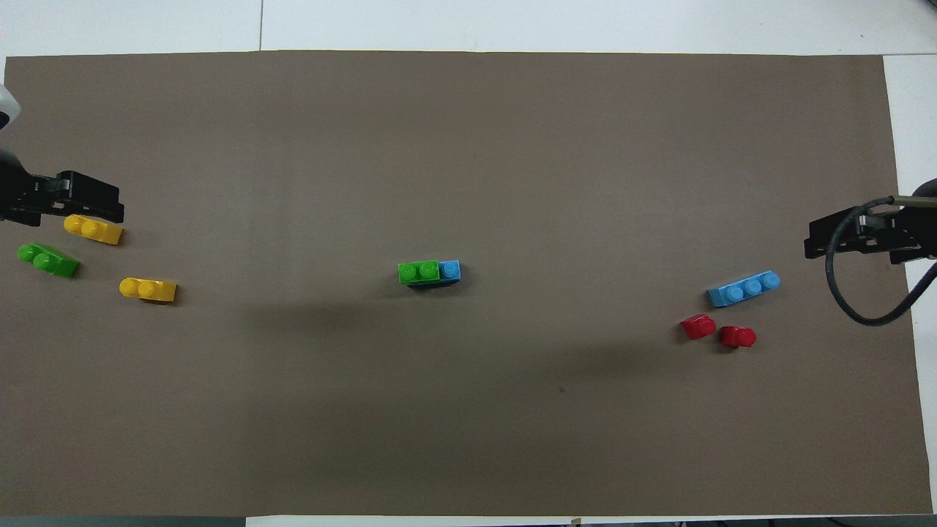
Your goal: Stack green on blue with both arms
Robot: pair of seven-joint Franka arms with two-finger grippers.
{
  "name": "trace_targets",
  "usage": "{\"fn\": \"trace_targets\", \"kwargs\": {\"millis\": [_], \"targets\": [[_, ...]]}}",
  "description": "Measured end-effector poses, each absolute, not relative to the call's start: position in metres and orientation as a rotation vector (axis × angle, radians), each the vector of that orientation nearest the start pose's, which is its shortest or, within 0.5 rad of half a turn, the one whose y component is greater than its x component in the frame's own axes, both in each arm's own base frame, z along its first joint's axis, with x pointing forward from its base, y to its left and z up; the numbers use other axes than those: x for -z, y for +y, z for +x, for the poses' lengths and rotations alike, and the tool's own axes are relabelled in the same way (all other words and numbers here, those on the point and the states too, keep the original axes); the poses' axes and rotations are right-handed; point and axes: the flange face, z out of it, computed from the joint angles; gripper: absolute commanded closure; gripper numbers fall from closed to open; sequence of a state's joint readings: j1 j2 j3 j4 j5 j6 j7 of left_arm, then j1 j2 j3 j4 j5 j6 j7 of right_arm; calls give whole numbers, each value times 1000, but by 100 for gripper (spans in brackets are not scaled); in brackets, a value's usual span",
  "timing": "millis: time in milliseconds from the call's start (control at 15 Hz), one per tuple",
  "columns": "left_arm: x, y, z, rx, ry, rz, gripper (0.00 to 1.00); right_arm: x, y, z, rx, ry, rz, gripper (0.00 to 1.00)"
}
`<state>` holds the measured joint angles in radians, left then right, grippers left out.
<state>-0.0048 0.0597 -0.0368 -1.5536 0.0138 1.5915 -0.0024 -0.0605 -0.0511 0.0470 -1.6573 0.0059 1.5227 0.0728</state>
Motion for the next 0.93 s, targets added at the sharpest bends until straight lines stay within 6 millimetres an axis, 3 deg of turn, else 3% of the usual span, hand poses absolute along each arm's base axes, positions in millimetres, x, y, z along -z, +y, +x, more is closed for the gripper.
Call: {"fn": "trace_targets", "kwargs": {"millis": [933], "targets": [[-604,-24,575,-3,28,-3146,0,-608,-7,532,-130,113,-3135,0]]}}
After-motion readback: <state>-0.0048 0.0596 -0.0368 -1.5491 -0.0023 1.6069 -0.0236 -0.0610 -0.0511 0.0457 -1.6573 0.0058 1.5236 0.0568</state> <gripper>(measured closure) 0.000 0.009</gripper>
